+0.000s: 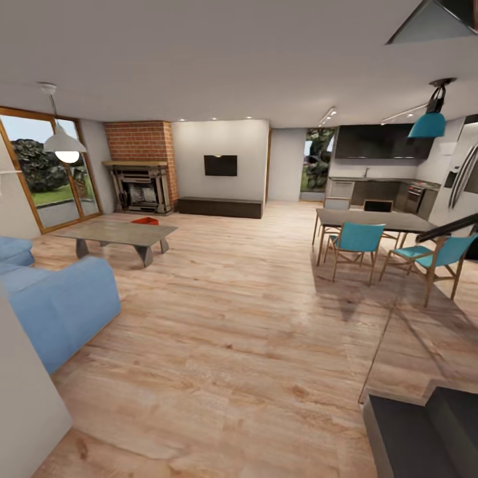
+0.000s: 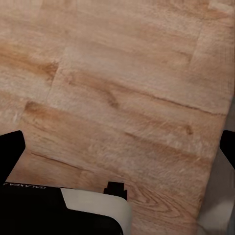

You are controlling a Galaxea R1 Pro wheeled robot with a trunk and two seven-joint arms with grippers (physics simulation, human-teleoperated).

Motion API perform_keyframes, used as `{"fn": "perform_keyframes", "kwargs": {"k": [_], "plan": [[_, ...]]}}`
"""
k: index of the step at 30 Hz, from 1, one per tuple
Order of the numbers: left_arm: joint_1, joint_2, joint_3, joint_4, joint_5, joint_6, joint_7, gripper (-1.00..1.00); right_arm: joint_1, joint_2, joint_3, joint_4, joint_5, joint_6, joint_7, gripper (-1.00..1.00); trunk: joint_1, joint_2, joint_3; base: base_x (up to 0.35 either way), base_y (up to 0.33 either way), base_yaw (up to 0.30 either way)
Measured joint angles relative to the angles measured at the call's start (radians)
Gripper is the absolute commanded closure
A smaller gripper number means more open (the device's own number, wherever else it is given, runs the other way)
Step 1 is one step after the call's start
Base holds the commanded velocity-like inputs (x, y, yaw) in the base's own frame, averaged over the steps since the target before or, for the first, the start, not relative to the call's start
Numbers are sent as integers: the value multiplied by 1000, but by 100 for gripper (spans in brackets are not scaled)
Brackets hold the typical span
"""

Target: Move the two storage containers from the living room to the garage. In the garage, place one container on the floor and stack the other container on top of it (either order is fine).

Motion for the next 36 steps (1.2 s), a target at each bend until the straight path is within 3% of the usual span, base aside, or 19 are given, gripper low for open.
{"fn": "perform_keyframes", "kwargs": {"k": [36], "plan": [[0,2,0,0,-1,0,0,-100,0,-1,0,-1,3,0,1,-100,0,0,0,320,0,0]]}}
